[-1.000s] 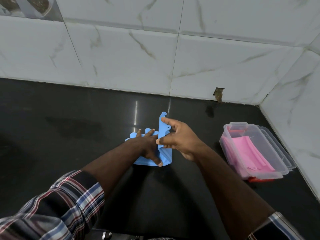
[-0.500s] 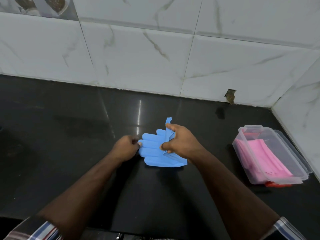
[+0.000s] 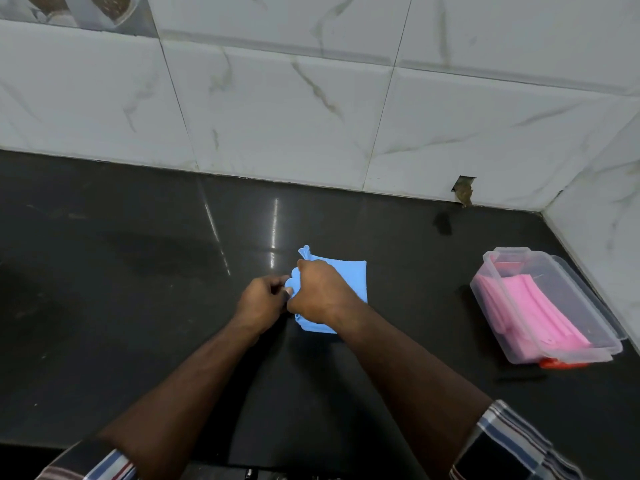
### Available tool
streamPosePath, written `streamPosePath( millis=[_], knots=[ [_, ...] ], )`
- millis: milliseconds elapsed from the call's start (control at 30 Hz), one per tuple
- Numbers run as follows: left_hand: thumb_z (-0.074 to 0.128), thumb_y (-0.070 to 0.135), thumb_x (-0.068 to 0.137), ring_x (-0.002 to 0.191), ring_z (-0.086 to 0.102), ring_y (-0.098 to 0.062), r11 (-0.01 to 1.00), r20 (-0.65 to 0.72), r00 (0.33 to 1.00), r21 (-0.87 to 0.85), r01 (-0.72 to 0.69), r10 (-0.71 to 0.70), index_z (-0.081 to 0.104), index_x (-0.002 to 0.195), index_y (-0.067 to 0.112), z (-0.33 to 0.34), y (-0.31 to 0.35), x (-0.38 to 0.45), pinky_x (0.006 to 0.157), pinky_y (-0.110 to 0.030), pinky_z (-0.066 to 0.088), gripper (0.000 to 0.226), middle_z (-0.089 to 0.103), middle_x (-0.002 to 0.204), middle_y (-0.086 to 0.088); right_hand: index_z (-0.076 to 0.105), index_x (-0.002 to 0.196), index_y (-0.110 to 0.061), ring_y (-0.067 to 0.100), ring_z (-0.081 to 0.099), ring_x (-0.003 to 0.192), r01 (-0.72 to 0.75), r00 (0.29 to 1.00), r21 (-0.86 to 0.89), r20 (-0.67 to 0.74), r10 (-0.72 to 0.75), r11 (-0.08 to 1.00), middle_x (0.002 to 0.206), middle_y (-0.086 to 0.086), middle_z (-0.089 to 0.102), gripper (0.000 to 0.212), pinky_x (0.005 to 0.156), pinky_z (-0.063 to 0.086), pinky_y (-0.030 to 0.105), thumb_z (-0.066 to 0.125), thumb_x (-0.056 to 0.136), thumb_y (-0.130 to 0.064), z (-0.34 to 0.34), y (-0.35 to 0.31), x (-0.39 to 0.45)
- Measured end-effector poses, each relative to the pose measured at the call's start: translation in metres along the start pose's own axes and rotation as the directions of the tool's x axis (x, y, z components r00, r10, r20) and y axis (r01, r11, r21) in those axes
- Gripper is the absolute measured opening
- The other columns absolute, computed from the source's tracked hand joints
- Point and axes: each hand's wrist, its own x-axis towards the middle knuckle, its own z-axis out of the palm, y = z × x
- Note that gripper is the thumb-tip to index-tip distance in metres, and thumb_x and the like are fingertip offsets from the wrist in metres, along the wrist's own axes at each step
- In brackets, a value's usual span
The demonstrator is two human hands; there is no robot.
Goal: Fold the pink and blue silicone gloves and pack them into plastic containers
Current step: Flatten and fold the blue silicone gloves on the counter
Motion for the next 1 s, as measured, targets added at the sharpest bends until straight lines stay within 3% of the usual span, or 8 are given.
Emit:
streamPosePath(
  millis=[100,200,367,467,567,767,900,1000],
  knots=[
    [0.062,0.012,0.090,0.081,0.073,-0.005,1.000,-0.018,1.000,-0.003,-0.015,0.015,0.075,0.088,0.042,0.000,0.001,-0.002,0.077,-0.030,0.058,0.033,0.077,0.082,0.014,0.050,0.084,-0.010,0.023,0.065,0.080,-0.014,1.000,-0.026,0.002,0.014,1.000,0.087,0.009,0.063,0.018,0.065,0.055,0.035,0.067,0.080,-0.007,0.009,-0.004,0.007],
    [0.067,0.010,0.086,0.075,0.071,-0.012,0.996,-0.082,0.996,-0.091,0.009,-0.017,0.070,0.093,0.028,-0.002,0.000,0.000,0.071,-0.030,0.058,0.020,0.074,0.085,0.002,0.054,0.093,-0.010,0.024,0.062,0.081,-0.015,1.000,0.000,-0.008,0.015,1.000,0.093,0.009,0.060,0.016,0.062,0.050,0.033,0.066,0.082,-0.012,0.014,0.001,0.010],
    [0.064,0.008,0.086,0.058,0.063,-0.012,0.992,-0.037,0.998,-0.118,0.047,-0.052,0.070,0.071,0.014,-0.001,-0.001,0.004,0.054,-0.027,0.051,0.018,0.070,0.066,-0.003,0.051,0.099,-0.012,0.023,0.061,0.085,-0.036,0.999,0.020,-0.020,0.036,0.999,0.101,0.008,0.060,0.025,0.064,0.051,0.031,0.065,0.078,-0.009,0.024,0.009,0.013],
    [0.064,0.029,0.090,0.059,0.060,-0.020,0.979,0.019,0.996,-0.180,0.093,-0.091,0.064,0.074,-0.004,-0.004,0.002,0.004,0.058,-0.032,0.052,0.036,0.064,0.064,-0.011,0.034,0.145,-0.014,0.026,0.060,0.104,-0.022,1.000,0.090,-0.003,0.022,0.996,0.123,0.011,0.056,0.073,0.076,0.053,0.030,0.070,0.081,-0.016,0.031,0.013,0.015],
    [0.066,0.033,0.091,0.054,0.059,-0.018,0.984,0.040,0.996,-0.159,0.086,-0.080,0.062,0.074,-0.009,-0.006,0.006,0.004,0.056,-0.029,0.051,0.046,0.061,0.060,-0.016,0.017,0.154,-0.017,0.025,0.057,0.114,0.003,1.000,0.144,0.007,-0.004,0.990,0.130,0.011,0.053,0.098,0.088,0.050,0.031,0.078,0.078,-0.026,0.032,0.016,0.014],
    [0.072,0.015,0.085,0.048,0.055,-0.013,0.994,0.002,0.996,-0.059,0.092,-0.092,0.063,0.062,0.008,-0.001,0.010,0.009,0.048,-0.022,0.046,0.026,0.060,0.054,-0.003,0.027,0.153,-0.024,0.017,0.062,0.108,0.010,1.000,0.340,0.005,-0.013,0.940,0.135,0.001,0.057,0.079,0.075,0.045,0.018,0.069,0.086,-0.025,0.026,0.026,0.005],
    [0.074,0.018,0.086,0.053,0.060,-0.017,0.985,-0.017,0.990,-0.106,0.136,-0.139,0.063,0.063,0.011,0.000,0.007,0.012,0.056,-0.029,0.054,0.027,0.061,0.058,-0.002,0.066,0.122,-0.028,0.002,0.062,0.103,0.031,0.919,0.428,-0.367,0.142,0.903,0.119,-0.015,0.067,0.040,0.090,0.040,0.011,0.065,0.084,-0.019,-0.008,0.066,-0.010],
    [0.073,0.021,0.087,0.051,0.060,-0.015,0.985,-0.027,0.989,-0.103,0.141,-0.145,0.066,0.066,0.012,0.000,0.007,0.014,0.055,-0.028,0.053,0.023,0.064,0.058,0.001,0.069,0.114,-0.021,0.011,0.065,0.105,-0.105,0.869,0.427,-0.400,0.291,0.898,0.114,-0.007,0.071,0.030,0.090,0.046,0.022,0.063,0.084,-0.019,-0.020,0.108,-0.026]
  ],
)
